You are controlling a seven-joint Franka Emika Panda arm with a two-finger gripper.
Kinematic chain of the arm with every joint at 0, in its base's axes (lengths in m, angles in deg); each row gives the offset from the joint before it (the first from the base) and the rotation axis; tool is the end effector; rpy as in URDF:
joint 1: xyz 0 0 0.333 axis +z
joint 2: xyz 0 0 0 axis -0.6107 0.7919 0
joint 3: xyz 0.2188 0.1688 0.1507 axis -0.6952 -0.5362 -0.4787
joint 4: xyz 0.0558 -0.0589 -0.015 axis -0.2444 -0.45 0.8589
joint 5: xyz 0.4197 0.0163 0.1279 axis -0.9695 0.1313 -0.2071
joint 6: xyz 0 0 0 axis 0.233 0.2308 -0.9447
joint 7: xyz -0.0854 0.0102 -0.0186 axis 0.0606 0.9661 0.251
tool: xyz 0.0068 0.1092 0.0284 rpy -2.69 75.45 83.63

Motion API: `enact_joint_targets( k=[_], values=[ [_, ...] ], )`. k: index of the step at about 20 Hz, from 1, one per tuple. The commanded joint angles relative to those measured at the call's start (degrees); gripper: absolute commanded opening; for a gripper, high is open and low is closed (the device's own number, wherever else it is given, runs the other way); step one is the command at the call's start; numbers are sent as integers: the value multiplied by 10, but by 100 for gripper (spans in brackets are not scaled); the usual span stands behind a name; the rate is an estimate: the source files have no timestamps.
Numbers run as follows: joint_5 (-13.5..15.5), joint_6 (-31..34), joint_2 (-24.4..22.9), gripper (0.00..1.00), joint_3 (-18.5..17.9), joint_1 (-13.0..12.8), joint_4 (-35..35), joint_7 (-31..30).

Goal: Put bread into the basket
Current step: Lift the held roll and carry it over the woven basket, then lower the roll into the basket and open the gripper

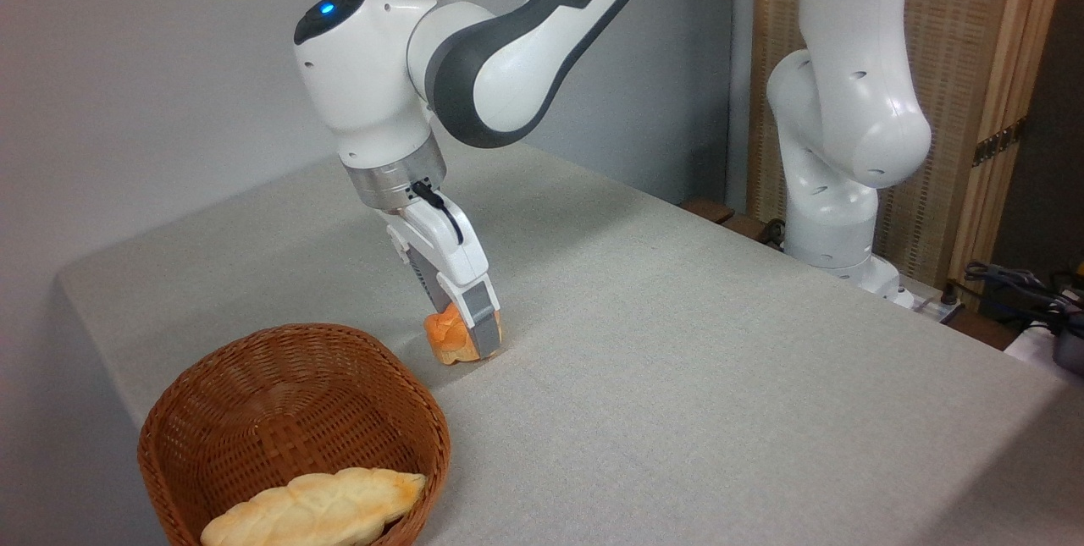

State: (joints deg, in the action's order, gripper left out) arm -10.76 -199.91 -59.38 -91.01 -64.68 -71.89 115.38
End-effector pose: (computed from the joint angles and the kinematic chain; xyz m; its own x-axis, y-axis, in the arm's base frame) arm 0.5621 -0.1450 0.3817 0.6336 -0.7678 -0.0953 -0.7590 -0.6407 0.1157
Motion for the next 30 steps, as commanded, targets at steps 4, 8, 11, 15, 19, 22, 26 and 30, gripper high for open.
enact_joint_targets(
  k=[4,8,11,15,19,22,26,30],
  values=[
    [3,-7,4,41,-5,-5,1,11],
    [3,-7,4,42,-5,-5,2,10],
    [3,-7,3,42,-5,-5,4,10],
    [6,46,-11,42,-2,-7,41,11],
    [12,44,-11,42,-7,-5,67,11],
    [39,19,-7,43,-11,0,87,16],
    [53,-64,-4,45,-26,0,88,17],
    [58,-148,11,63,-31,0,88,17]
  ],
)
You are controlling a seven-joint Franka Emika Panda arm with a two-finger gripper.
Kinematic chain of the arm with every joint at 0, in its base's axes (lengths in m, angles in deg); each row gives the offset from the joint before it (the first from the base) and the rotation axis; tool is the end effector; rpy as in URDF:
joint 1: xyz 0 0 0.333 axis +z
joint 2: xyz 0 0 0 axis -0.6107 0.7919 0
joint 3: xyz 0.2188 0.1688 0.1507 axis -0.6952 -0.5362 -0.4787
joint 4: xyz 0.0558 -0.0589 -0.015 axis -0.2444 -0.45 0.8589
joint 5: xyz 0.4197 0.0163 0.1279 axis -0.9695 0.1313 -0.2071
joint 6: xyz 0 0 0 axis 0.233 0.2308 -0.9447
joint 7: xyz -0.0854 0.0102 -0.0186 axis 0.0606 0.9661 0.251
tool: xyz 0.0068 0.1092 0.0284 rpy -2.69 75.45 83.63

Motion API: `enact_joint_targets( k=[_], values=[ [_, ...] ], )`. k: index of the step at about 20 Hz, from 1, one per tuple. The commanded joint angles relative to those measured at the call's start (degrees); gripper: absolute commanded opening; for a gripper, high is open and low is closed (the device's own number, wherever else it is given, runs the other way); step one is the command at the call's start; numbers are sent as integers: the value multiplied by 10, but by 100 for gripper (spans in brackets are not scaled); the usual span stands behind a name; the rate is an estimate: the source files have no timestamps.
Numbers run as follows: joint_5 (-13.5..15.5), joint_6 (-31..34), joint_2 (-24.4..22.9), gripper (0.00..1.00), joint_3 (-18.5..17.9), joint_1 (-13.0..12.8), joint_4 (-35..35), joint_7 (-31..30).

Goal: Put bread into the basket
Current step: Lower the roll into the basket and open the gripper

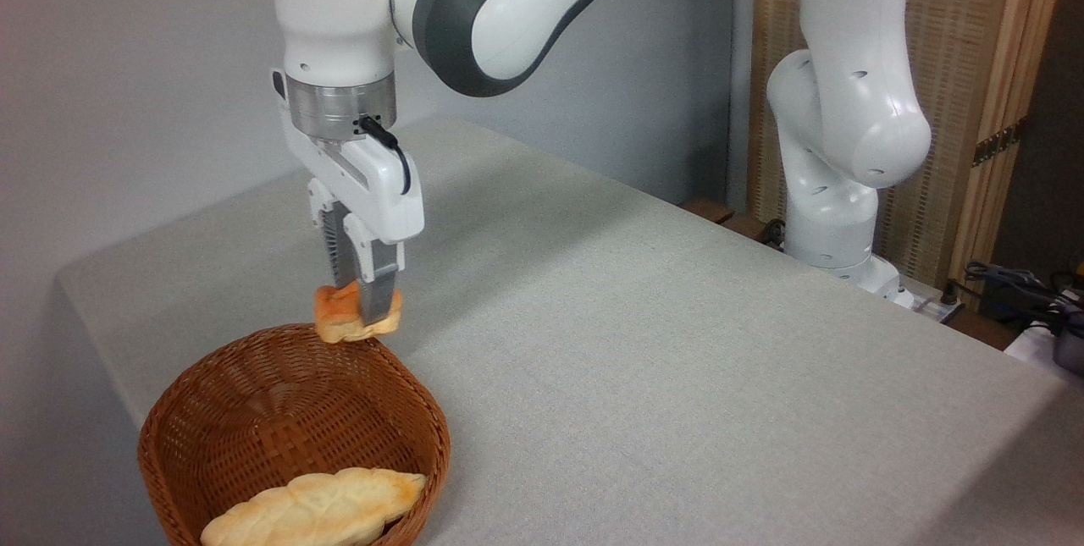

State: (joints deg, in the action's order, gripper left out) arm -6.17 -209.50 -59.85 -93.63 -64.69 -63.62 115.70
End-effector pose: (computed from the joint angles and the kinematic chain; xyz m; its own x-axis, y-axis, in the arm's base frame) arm 0.6157 -0.1328 0.4763 0.6800 -0.7045 0.2032 -0.7174 -0.6965 -0.0140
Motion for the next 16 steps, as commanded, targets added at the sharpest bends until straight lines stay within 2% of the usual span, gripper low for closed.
enact_joint_targets(
  k=[1,2,5,16],
  values=[
    [12,-78,21,87,-5,0,4,13],
    [11,-102,28,100,-5,0,4,12],
    [10,-143,38,100,-14,0,4,12],
    [9,-138,36,100,-15,0,4,5]
  ],
)
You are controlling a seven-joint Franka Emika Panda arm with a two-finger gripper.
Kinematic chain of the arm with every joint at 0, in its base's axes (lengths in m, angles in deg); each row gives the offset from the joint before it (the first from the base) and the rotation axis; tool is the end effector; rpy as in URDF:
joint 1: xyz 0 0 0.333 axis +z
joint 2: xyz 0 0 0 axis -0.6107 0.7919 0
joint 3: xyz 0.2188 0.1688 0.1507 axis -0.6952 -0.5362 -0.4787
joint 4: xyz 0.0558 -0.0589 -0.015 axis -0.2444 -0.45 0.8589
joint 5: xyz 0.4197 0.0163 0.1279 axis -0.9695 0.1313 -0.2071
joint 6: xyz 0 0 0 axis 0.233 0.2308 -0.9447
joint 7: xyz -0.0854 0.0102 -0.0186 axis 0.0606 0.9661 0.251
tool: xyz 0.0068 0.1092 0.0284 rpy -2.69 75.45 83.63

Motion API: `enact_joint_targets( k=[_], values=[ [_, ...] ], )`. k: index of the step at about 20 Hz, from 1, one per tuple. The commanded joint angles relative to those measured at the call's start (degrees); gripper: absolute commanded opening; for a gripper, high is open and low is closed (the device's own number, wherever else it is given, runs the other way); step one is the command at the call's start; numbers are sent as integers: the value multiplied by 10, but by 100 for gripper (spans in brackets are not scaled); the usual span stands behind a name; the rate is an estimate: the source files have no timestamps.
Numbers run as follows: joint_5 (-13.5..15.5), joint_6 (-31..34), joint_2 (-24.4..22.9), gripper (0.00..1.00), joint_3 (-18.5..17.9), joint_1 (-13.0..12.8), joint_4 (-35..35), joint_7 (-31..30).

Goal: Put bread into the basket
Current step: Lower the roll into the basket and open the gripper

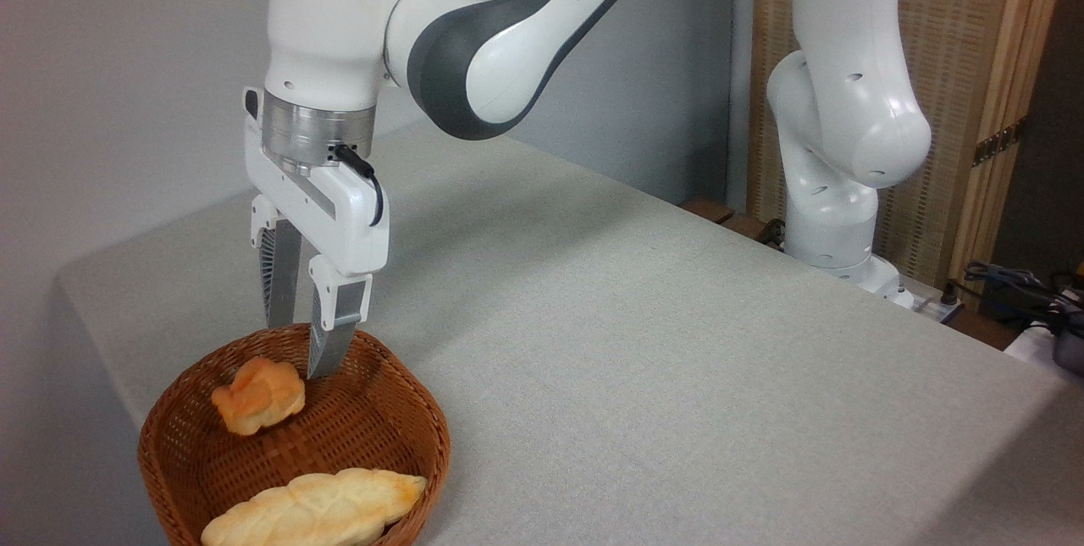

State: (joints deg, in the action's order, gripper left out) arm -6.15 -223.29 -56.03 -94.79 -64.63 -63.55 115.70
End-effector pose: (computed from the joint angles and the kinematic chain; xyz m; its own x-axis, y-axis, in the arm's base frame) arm 0.6477 -0.1239 0.4630 0.6640 -0.6728 0.3261 -0.6711 -0.7286 -0.1367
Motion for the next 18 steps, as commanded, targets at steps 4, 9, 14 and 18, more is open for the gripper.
enact_joint_targets(
  k=[4,9,14,18],
  values=[
    [-4,103,-28,100,-7,-1,4,5],
    [-48,205,-49,100,-32,-2,10,5],
    [-77,261,-53,100,-39,-1,37,5],
    [-69,274,-53,100,-61,-2,53,-1]
  ],
)
